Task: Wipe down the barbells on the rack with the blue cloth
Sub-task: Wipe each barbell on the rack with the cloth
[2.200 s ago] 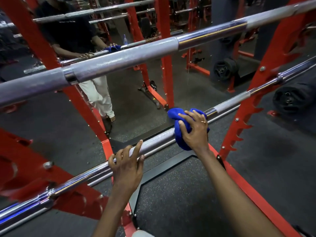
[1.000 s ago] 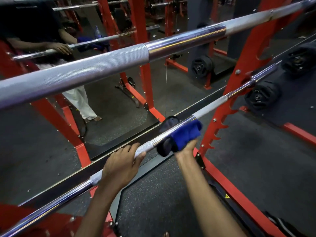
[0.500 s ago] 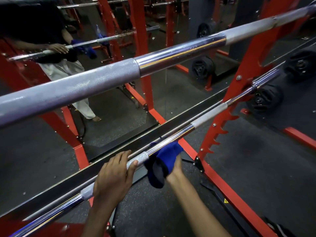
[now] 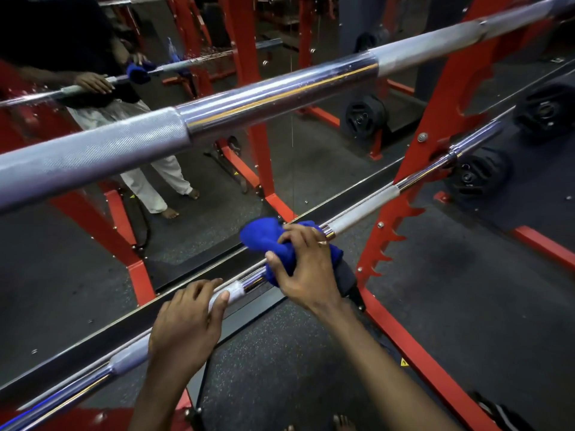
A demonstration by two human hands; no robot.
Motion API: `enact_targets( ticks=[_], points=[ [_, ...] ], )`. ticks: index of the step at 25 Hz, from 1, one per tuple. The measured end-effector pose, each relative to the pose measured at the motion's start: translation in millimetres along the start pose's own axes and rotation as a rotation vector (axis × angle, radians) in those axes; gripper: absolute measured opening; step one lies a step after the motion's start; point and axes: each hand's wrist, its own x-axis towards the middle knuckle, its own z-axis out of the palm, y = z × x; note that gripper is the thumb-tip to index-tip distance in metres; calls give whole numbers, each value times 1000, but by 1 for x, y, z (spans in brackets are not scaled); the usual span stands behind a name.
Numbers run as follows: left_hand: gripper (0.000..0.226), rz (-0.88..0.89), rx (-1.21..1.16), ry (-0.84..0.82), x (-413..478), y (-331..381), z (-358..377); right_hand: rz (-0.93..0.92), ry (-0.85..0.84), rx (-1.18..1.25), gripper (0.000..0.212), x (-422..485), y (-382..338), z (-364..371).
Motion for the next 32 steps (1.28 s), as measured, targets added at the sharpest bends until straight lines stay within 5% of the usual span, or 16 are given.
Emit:
enact_targets(
  ticks=[4, 11, 18, 22, 27, 32],
  points=[
    [51, -44, 33, 19, 7, 11, 9, -321, -385, 53, 59, -7, 26, -25],
    [40, -57, 35, 103, 4, 15, 12, 26, 179, 91, 23, 11, 41, -24],
    [44, -75, 14, 112, 4, 16, 12, -352, -151, 30, 33, 22, 50, -11],
    [45, -9, 9, 103, 6, 25, 21, -50, 105, 7, 16, 38, 68, -18],
    [45, 5, 116, 202, 3, 38, 26, -297, 92, -33, 40, 4, 71, 0],
    [51, -108, 95, 156, -5, 53, 34, 273, 404, 264, 47, -10, 63, 17]
  ],
)
